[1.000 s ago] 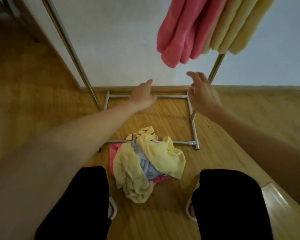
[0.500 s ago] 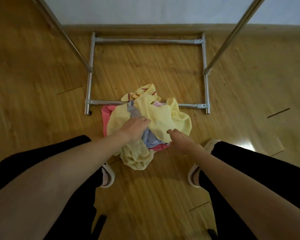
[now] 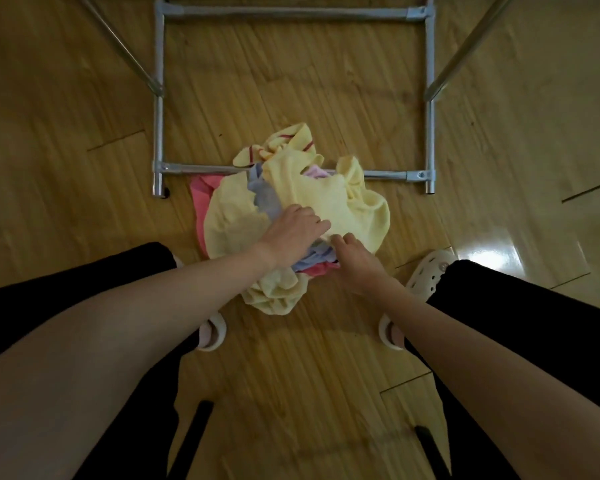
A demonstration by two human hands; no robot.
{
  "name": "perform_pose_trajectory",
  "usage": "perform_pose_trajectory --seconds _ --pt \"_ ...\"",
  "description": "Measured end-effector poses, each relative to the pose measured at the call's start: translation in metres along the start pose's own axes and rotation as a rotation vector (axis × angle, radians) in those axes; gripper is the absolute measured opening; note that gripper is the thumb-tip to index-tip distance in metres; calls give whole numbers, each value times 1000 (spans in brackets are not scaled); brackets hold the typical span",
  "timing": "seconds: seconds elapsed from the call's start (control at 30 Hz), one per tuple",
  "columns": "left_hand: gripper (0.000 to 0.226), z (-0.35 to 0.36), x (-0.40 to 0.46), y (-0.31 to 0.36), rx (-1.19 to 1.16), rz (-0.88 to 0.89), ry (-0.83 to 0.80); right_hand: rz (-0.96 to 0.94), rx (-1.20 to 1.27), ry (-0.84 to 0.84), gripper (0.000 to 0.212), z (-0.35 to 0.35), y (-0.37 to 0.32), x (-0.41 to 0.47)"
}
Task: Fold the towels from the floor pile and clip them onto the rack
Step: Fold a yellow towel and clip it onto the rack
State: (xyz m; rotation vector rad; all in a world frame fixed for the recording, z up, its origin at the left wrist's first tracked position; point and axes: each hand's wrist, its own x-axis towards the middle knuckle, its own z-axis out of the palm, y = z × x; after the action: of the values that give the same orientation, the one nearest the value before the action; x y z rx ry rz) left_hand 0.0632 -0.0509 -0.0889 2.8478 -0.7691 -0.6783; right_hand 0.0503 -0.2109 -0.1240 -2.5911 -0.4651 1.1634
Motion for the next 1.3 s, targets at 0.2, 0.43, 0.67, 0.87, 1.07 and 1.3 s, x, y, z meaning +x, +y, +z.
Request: perform_pose_trajectory --seconds 0.2,0.43,0.67,0.87,1.07,1.3 --pt "16 -46 -33 2 -313 16 197 1 76 168 26 -28 -18 -22" --pt "12 -103 -82 21 -435 -195 468 26 60 364 9 -64 -30 -82" --pt "11 -143 -137 35 -558 -409 795 -48 123 415 13 -86 -20 -150" --pt "7 -172 -182 54 -660 -468 953 -163 104 438 11 -101 -27 -224" --pt "3 -213 -208 70 -634 -429 976 -403 346 620 12 -149 -84 -304" --pt "5 -268 -214 84 -821 -396 947 -570 871 727 18 -212 -162 -381"
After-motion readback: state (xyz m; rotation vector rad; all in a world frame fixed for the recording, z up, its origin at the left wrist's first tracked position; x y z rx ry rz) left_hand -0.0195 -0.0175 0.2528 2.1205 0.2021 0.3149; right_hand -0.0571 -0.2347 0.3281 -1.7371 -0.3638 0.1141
